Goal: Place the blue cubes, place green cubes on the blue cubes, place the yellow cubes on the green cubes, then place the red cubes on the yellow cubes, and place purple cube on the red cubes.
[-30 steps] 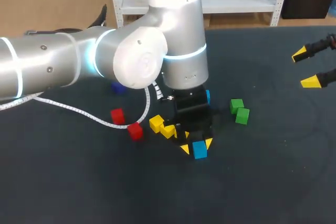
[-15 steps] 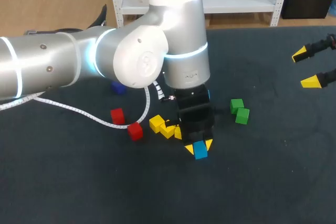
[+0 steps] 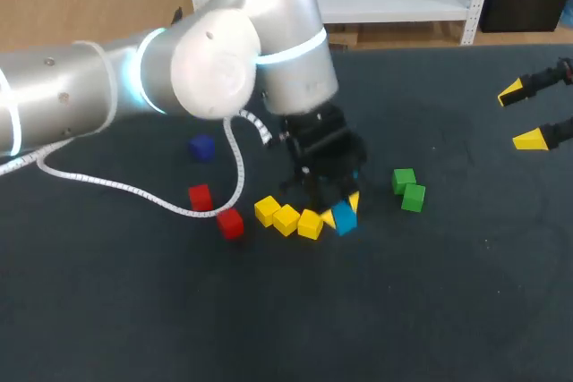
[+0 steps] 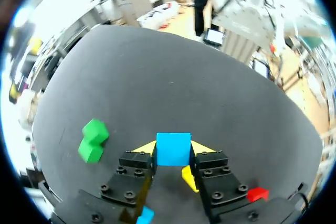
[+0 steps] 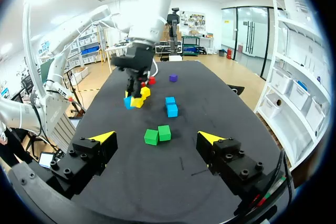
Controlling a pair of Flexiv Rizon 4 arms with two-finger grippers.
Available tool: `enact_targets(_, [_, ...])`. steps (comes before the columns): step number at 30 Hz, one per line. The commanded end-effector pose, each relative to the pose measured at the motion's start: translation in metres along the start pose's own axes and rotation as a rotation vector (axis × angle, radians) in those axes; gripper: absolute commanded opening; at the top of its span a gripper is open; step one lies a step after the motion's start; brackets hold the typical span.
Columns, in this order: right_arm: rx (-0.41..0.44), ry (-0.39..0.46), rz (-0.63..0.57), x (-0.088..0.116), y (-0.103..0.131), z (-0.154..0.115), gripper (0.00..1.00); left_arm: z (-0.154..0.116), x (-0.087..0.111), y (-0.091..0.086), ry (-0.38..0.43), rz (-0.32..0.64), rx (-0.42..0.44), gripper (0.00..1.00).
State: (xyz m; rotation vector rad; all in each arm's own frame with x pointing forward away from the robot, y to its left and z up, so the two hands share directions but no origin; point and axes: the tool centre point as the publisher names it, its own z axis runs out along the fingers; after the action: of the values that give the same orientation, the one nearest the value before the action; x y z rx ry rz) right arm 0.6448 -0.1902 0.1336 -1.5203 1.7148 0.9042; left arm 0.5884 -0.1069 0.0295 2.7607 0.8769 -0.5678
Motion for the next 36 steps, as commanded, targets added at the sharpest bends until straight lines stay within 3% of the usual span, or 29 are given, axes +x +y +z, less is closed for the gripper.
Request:
enact_targets(1, [0.0,-0.001,-0.001,0.0,-0.001,0.001,1.0,-0.022,0.012,0.001,-0.005,-0.339,-0.163,0.0])
enact_targets(6, [0.0,-0.001,-0.001,0.0,-0.001,0.001,1.0,-0.043,0.028,0.002,0.015,-0.462,-0.249,0.0])
enact_targets(14, [0.0,-0.001,-0.001,0.0,-0.001,0.001,1.0,-0.066,0.048,-0.008,0.095,-0.604,-0.285,0.0])
enact_targets(21, [0.0,-0.001,-0.001,0.0,-0.001,0.001,1.0,-0.077,0.075,-0.009,0.1,-0.91,-0.357,0.0])
enact_targets(26, [0.0,-0.001,-0.001,0.0,-0.001,0.001,1.0,-0.069,0.088,-0.002,0.109,-1.037,-0.378,0.0])
enact_targets(36, [0.0,-0.001,-0.001,0.0,-0.001,0.001,1.0,-0.05,0.102,0.011,0.123,-1.114,-0.368,0.0])
